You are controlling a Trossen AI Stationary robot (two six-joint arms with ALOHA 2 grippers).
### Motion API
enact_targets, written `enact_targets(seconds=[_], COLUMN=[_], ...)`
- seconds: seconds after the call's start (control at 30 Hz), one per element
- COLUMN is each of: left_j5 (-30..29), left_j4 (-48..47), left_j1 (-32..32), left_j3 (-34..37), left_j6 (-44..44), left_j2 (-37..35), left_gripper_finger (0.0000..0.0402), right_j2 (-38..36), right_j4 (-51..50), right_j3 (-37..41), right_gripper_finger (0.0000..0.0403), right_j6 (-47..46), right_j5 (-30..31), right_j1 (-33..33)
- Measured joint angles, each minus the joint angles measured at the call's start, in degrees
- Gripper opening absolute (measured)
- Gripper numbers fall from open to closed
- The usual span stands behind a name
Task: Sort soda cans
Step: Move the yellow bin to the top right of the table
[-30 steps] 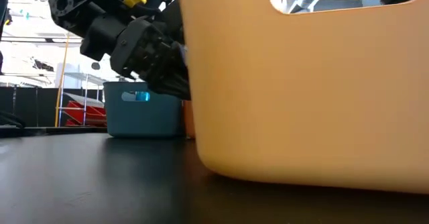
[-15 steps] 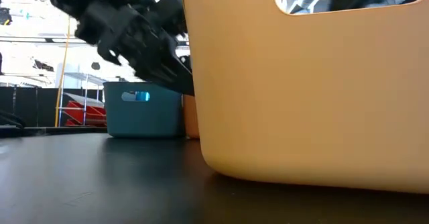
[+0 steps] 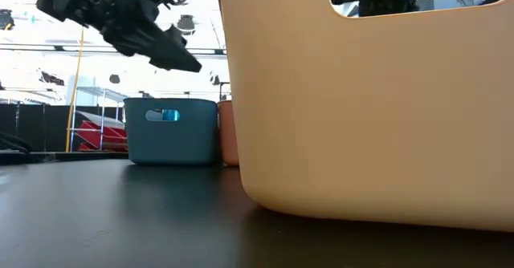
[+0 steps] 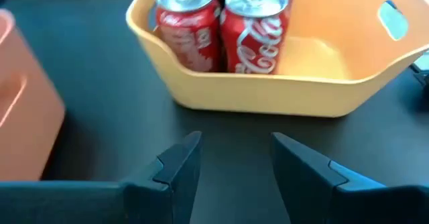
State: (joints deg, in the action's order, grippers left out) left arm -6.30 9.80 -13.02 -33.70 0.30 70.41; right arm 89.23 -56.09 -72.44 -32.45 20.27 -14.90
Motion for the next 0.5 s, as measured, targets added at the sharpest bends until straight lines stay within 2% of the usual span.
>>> enact_targets(seconds=[0.2,0.37,0.5], left_j5=[-2.3,-2.3,-2.3], left_j4=[0.1,-0.1,-0.1], left_j1=[0.0,0.0,0.0], left_j3=[3.5,4.0,4.0], left_j6=[-1.8,-2.5,-2.5], left_j2=[-4.0,-4.6,-4.6], left_gripper_finger=[0.0173,0.0173,0.0173], right_j2=[2.0,1.9,1.9], right_j4=[0.2,-0.2,-1.4], right_j3=[0.0,0.0,0.0], right_gripper_finger=[0.0079,0.0077,0.0054], right_j6=[1.0,1.0,1.5], right_j5=[-2.1,-2.4,-4.9], right_j1=[0.1,0.6,1.3])
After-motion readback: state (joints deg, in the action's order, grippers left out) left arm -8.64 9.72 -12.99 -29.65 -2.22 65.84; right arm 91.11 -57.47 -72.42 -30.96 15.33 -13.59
